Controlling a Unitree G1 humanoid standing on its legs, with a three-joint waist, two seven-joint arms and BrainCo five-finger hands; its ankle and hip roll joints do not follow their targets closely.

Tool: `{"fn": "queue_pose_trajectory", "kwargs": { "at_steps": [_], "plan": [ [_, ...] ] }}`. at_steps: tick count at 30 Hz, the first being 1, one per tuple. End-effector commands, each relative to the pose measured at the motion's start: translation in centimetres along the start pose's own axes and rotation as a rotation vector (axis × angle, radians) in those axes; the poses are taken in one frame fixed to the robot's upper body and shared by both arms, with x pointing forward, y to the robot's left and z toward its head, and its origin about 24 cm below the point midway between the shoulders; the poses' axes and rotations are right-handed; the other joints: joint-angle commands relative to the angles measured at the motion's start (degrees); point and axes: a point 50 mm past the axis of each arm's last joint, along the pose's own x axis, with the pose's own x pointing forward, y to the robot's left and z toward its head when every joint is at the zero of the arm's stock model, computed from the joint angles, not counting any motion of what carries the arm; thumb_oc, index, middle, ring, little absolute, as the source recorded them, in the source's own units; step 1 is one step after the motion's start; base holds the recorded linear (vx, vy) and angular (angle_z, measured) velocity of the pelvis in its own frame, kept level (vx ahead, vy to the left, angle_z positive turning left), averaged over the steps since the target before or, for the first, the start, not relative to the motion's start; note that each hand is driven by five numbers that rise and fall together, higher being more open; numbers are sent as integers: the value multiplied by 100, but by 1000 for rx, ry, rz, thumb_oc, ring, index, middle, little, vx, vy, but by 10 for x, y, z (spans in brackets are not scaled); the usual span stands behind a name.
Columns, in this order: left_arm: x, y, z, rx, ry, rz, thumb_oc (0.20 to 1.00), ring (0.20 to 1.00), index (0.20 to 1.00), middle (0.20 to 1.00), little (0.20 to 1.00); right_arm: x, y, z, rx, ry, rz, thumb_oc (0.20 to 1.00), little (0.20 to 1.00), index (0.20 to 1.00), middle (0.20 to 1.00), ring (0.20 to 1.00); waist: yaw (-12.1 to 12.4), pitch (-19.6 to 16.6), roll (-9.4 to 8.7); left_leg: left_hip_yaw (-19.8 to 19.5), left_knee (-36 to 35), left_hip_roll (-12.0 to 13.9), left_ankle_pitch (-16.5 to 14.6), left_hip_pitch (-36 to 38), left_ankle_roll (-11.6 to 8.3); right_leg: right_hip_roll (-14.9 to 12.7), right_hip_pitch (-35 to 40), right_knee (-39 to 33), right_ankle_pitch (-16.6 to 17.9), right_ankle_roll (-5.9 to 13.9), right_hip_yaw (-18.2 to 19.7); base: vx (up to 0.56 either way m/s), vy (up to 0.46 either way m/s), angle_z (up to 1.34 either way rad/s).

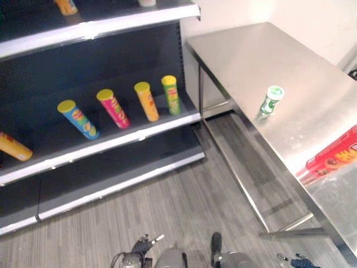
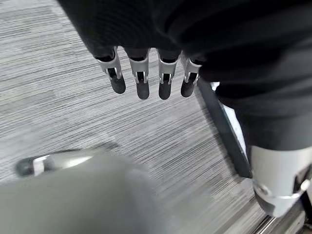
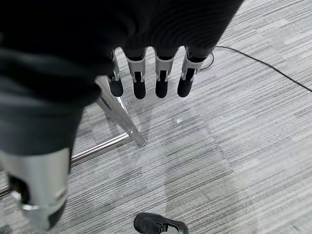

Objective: Put the goods on the table back onto the shelves and tidy them up.

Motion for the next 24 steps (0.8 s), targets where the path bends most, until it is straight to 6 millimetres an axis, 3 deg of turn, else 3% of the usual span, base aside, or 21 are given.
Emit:
{"fn": "queue_pose_trajectory", "kwargs": {
  "at_steps": [1, 2, 3, 7, 14, 15, 17, 20, 21, 24],
  "plan": [
    [1, 5, 13, 62, -61, 0, 1000, 1000, 1000, 1000, 1000, 1, -17, 4, -52, -22, -37, 1000, 1000, 1000, 1000, 1000, 98, -51, 68, -264, -1956, 89, 708, 477, 308, -243, 445, 217, -989, 922, 250, 145, 140, -47],
    [1, 5, 13, 62, -61, 0, 1000, 1000, 1000, 1000, 1000, 0, -17, 4, -52, -22, -37, 1000, 1000, 1000, 1000, 1000, 106, -38, 64, -253, -1990, 88, 721, 514, 307, -246, 462, 216, -992, 921, 257, 210, 214, -79],
    [2, 2, 13, 75, -57, -11, 1000, 1000, 1000, 1000, 1000, 1, -20, 5, -31, -21, -49, 1000, 1000, 1000, 1000, 1000, 97, -143, 204, -378, -2521, 169, 832, 677, 250, -267, 578, 199, -1061, 966, 403, 150, 151, -90],
    [1, 0, 12, 103, -55, -22, 1000, 1000, 1000, 1000, 1000, 0, -19, -2, -12, 2, -47, 1000, 1000, 1000, 1000, 1000, -22, -304, 341, -225, -2789, 102, 846, 946, 259, -429, 503, 287, -1013, 1062, 546, 155, 237, -60],
    [3, 15, 21, 109, -71, 20, 1000, 1000, 1000, 1000, 1000, -1, -15, -10, 55, 37, -47, 1000, 1000, 1000, 1000, 1000, -151, -402, 337, 351, -3014, -215, 663, 1222, 489, -821, 190, 399, -790, 1363, 872, 61, 284, -60],
    [4, 22, 25, 109, -80, 41, 1000, 1000, 1000, 1000, 1000, -1, -21, -8, 117, 26, -70, 1000, 1000, 1000, 1000, 1000, -244, -348, 304, 523, -2969, -379, 533, 1244, 637, -951, 7, 515, -685, 1497, 1041, -2, 236, -28],
    [4, 22, 25, 109, -80, 41, 1000, 1000, 1000, 1000, 1000, -1, -21, -8, 117, 26, -70, 1000, 1000, 1000, 1000, 1000, -235, -367, 305, 531, -2967, -377, 540, 1220, 636, -948, -22, 515, -675, 1496, 1052, -6, 194, -62],
    [2, 35, 22, 123, -68, 64, 1000, 1000, 1000, 1000, 1000, -5, -56, 12, 239, -108, -161, 1000, 1000, 1000, 1000, 1000, -452, -302, 256, 804, -2975, -536, 383, 1267, 795, -1072, -353, 732, -506, 1682, 1283, -4, 256, -50],
    [2, 34, 22, 123, -67, 64, 1000, 1000, 1000, 1000, 1000, -5, -56, 12, 239, -107, -161, 1000, 1000, 1000, 1000, 1000, -445, -304, 257, 809, -2976, -536, 382, 1269, 796, -1072, -356, 736, -508, 1683, 1288, -1, 112, -62],
    [1, 39, 19, 126, -63, 75, 1000, 1000, 1000, 1000, 1000, -18, -100, 31, 297, -259, -279, 1000, 1000, 1000, 1000, 1000, -571, -236, 213, 975, -2999, -566, 318, 1344, 846, -1104, -512, 854, -400, 1749, 1285, -1, 105, -44]
  ]
}}
